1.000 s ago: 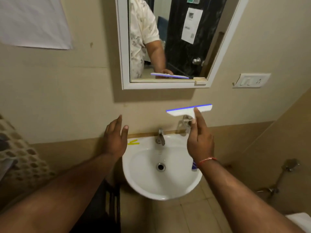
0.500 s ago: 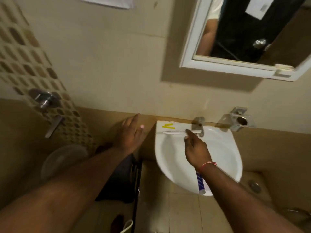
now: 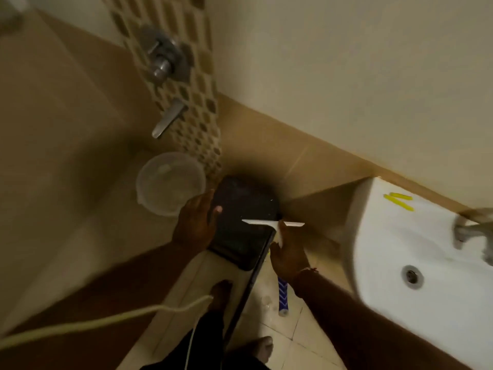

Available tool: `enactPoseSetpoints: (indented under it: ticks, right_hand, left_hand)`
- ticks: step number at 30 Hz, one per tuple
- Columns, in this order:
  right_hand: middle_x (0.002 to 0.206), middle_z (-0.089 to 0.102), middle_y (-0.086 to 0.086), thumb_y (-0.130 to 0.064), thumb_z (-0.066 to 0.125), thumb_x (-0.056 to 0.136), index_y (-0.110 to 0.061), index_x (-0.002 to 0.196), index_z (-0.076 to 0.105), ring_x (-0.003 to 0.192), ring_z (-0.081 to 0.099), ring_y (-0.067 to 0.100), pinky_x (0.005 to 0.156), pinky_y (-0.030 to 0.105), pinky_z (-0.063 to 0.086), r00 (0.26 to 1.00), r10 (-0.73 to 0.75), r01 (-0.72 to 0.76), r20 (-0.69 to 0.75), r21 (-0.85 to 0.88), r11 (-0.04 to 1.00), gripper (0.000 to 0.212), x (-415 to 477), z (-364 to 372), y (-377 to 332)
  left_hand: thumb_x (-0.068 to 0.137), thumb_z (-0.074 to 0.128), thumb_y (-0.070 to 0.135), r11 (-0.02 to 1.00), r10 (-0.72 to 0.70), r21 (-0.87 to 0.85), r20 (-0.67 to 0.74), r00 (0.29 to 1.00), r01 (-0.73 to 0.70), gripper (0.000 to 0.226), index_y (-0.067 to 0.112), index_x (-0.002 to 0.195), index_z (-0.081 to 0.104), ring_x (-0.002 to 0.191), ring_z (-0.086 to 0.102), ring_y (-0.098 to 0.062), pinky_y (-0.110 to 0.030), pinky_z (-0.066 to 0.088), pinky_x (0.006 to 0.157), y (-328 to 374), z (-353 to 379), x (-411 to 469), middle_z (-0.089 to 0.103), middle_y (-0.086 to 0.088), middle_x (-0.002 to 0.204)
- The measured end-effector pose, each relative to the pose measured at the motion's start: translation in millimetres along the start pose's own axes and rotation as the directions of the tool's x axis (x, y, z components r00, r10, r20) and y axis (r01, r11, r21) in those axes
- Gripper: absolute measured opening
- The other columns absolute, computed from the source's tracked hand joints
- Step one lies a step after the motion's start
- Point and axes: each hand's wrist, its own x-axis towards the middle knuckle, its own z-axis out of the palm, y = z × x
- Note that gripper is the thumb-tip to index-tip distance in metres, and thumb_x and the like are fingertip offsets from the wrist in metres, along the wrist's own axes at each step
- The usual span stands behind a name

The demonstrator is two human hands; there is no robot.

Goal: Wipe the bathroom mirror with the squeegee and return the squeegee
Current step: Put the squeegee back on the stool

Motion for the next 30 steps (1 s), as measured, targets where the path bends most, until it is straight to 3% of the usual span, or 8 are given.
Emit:
enactPoseSetpoints:
  ticks: [2, 4, 6, 10, 17, 24, 27, 30]
  right_hand:
    - [0.149, 0.060, 0.003, -0.027, 0.058, 0.110, -0.027, 0.167, 0.035, 0.140, 0.058, 0.028, 0.103, 0.026, 0.044, 0.999, 0.044, -0.045, 0.024, 0.022, 0.999, 0.061, 36, 30, 2]
    - [0.145, 0.061, 0.007, -0.025, 0.059, 0.110, -0.025, 0.168, 0.032, 0.135, 0.060, 0.032, 0.103, 0.030, 0.046, 0.997, 0.074, -0.074, 0.028, -0.004, 0.997, 0.064, 67, 52, 0]
    - [0.153, 0.055, 0.017, -0.020, 0.058, 0.110, -0.021, 0.171, 0.023, 0.136, 0.058, 0.038, 0.110, 0.038, 0.045, 0.997, 0.074, -0.071, 0.035, -0.071, 0.995, 0.070, 98, 68, -8]
    - [0.165, 0.042, 0.017, -0.017, 0.059, 0.108, -0.022, 0.172, 0.018, 0.148, 0.046, 0.036, 0.121, 0.040, 0.036, 0.994, 0.053, -0.036, 0.099, -0.168, 0.985, 0.076, 154, 93, -14]
    - [0.163, 0.045, 0.022, -0.020, 0.060, 0.107, -0.025, 0.173, 0.016, 0.145, 0.049, 0.042, 0.123, 0.048, 0.039, 0.990, -0.022, 0.063, 0.142, -0.297, 0.953, 0.080, 228, 130, -14]
    - [0.171, 0.034, 0.018, -0.019, 0.058, 0.108, -0.019, 0.173, 0.015, 0.157, 0.034, 0.039, 0.131, 0.049, 0.024, 0.984, -0.037, 0.097, 0.176, -0.343, 0.934, 0.078, 236, 135, -3]
    - [0.166, 0.043, 0.015, -0.024, 0.060, 0.107, -0.022, 0.172, 0.021, 0.153, 0.039, 0.037, 0.130, 0.051, 0.028, 0.987, -0.043, 0.086, 0.154, -0.282, 0.956, 0.075, 222, 132, 9]
    - [0.159, 0.051, 0.010, -0.025, 0.064, 0.104, -0.023, 0.164, 0.039, 0.149, 0.046, 0.032, 0.126, 0.053, 0.036, 0.991, -0.052, 0.083, 0.120, -0.276, 0.958, 0.065, 196, 124, 21]
  left_hand:
    - [0.115, 0.030, 0.061, 0.999, -0.038, 0.008, 0.024, 0.999, 0.038, 0.073, 0.008, 0.159, 0.052, 0.137, 0.057, -0.046, -0.057, 0.047, 0.114, -33, 17, -5, 0.060, -0.022, 0.151]
    - [0.115, 0.031, 0.059, 0.999, -0.045, 0.024, 0.040, 0.998, 0.044, 0.071, 0.009, 0.162, 0.049, 0.143, 0.054, -0.044, -0.058, 0.045, 0.117, -56, 33, -11, 0.056, -0.021, 0.157]
    - [0.114, 0.029, 0.062, 0.997, -0.078, 0.017, 0.070, 0.994, 0.077, 0.074, 0.009, 0.162, 0.048, 0.144, 0.053, -0.044, -0.058, 0.045, 0.117, -74, 49, -12, 0.055, -0.021, 0.158]
    - [0.113, 0.027, 0.064, 0.992, -0.123, -0.014, 0.107, 0.987, 0.125, 0.076, 0.010, 0.163, 0.047, 0.140, 0.056, -0.042, -0.056, 0.046, 0.117, -99, 81, -15, 0.057, -0.019, 0.156]
    - [0.113, 0.034, 0.060, 0.987, -0.139, -0.064, 0.114, 0.984, 0.147, 0.071, 0.012, 0.164, 0.046, 0.139, 0.055, -0.041, -0.057, 0.048, 0.115, -111, 118, -8, 0.056, -0.018, 0.154]
    - [0.111, 0.044, 0.052, 0.994, -0.107, -0.013, 0.081, 0.991, 0.108, 0.067, 0.009, 0.162, 0.047, 0.134, 0.057, -0.043, -0.052, 0.047, 0.113, -105, 123, 6, 0.057, -0.020, 0.151]
    - [0.111, 0.044, 0.053, 0.996, -0.093, 0.001, 0.077, 0.993, 0.093, 0.068, 0.009, 0.163, 0.046, 0.138, 0.055, -0.043, -0.053, 0.045, 0.115, -97, 118, 6, 0.055, -0.020, 0.154]
    - [0.110, 0.045, 0.055, 0.998, -0.064, 0.021, 0.064, 0.996, 0.063, 0.069, 0.009, 0.162, 0.048, 0.137, 0.056, -0.044, -0.055, 0.047, 0.115, -89, 113, 0, 0.056, -0.020, 0.154]
